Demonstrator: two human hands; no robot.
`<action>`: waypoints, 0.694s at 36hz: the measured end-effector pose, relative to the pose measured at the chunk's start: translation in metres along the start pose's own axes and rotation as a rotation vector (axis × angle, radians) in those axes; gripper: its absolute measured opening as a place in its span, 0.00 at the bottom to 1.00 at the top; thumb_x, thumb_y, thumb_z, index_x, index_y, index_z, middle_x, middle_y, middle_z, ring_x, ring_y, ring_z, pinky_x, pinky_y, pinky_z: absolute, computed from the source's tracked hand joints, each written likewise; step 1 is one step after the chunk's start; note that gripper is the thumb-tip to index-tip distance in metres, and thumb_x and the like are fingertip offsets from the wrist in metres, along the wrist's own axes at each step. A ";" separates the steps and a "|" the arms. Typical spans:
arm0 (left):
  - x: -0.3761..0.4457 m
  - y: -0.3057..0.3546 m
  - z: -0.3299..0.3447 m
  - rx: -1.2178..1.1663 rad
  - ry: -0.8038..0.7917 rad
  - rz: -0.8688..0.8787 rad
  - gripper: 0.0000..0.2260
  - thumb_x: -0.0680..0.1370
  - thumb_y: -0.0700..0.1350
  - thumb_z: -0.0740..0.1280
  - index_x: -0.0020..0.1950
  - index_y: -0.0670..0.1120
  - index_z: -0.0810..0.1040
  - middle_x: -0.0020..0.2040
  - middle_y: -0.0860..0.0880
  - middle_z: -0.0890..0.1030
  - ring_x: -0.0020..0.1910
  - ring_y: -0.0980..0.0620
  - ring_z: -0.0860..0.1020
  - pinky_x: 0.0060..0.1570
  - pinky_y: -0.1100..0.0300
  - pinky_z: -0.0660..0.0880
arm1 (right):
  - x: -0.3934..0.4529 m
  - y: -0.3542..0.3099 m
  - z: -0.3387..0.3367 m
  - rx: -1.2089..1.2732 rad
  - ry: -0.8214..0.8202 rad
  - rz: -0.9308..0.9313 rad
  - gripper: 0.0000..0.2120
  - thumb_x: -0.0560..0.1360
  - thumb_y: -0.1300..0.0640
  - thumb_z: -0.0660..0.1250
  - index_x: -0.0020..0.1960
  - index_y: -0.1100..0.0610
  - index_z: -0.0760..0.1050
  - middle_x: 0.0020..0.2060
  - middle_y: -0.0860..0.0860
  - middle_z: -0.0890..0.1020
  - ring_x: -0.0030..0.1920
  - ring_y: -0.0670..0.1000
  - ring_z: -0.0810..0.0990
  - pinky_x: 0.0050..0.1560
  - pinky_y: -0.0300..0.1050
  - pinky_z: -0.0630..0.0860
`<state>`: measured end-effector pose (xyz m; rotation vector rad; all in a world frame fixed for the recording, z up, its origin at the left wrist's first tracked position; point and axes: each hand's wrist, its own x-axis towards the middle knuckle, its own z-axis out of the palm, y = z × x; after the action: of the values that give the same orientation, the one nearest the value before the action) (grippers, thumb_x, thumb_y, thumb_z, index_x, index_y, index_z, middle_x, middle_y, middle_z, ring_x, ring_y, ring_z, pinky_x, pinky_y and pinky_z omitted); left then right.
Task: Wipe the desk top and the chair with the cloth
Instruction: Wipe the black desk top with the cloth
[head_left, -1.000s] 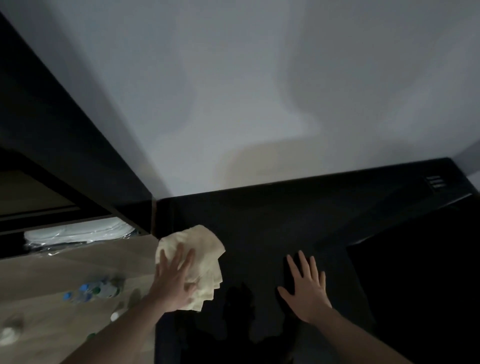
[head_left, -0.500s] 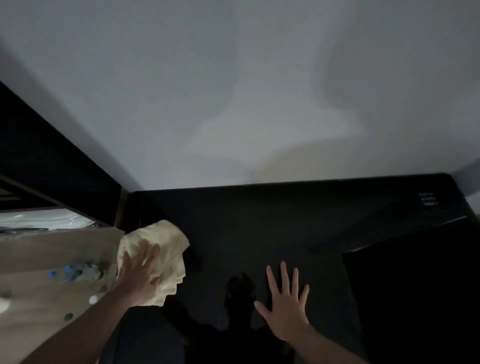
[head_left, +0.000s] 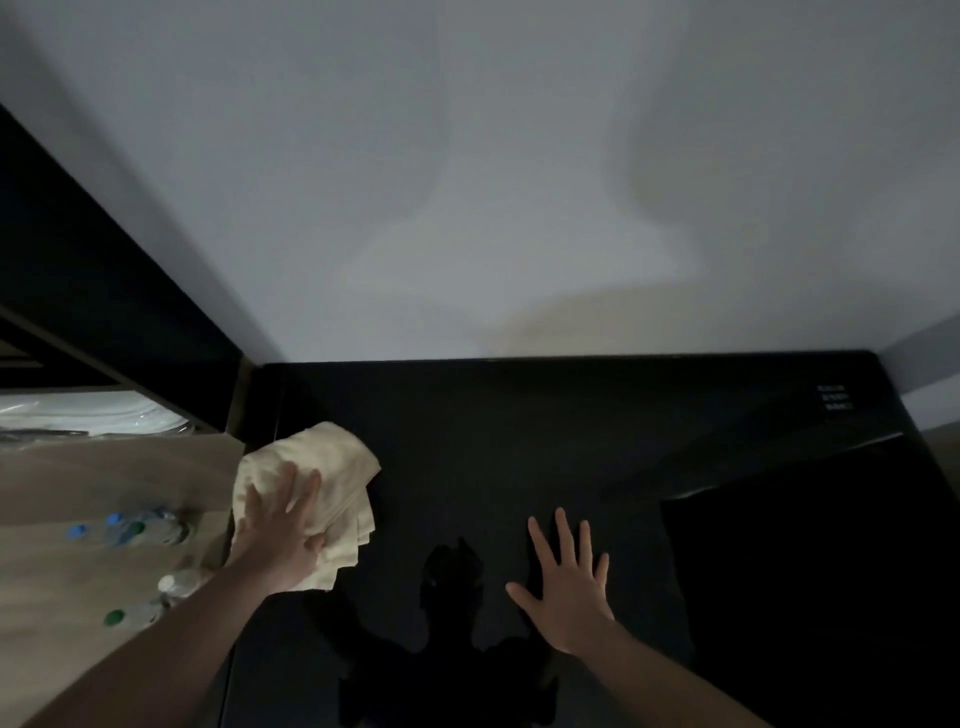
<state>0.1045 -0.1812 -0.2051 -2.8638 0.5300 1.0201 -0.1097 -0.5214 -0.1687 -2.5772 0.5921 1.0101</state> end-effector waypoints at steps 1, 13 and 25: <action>0.003 -0.004 0.003 -0.004 0.002 -0.005 0.37 0.79 0.63 0.52 0.82 0.56 0.38 0.81 0.43 0.33 0.79 0.30 0.39 0.75 0.31 0.51 | -0.001 0.002 -0.003 0.009 0.004 -0.007 0.42 0.79 0.30 0.53 0.80 0.42 0.31 0.78 0.49 0.28 0.78 0.61 0.29 0.77 0.68 0.42; -0.002 0.053 -0.004 -0.088 0.045 -0.091 0.34 0.80 0.52 0.60 0.79 0.57 0.43 0.81 0.48 0.39 0.78 0.30 0.51 0.66 0.35 0.70 | -0.009 0.078 -0.013 -0.048 0.075 -0.043 0.39 0.81 0.33 0.53 0.81 0.43 0.34 0.79 0.48 0.31 0.79 0.60 0.32 0.78 0.65 0.41; -0.010 0.236 -0.007 -0.156 0.031 -0.116 0.30 0.82 0.51 0.62 0.77 0.61 0.46 0.80 0.53 0.38 0.78 0.30 0.47 0.66 0.35 0.69 | 0.001 0.196 -0.033 -0.044 0.126 -0.114 0.44 0.78 0.31 0.58 0.81 0.42 0.33 0.79 0.49 0.30 0.79 0.59 0.31 0.79 0.63 0.41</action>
<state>0.0220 -0.4014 -0.1785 -3.0086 0.2934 1.0437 -0.1846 -0.7060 -0.1724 -2.6941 0.4519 0.8386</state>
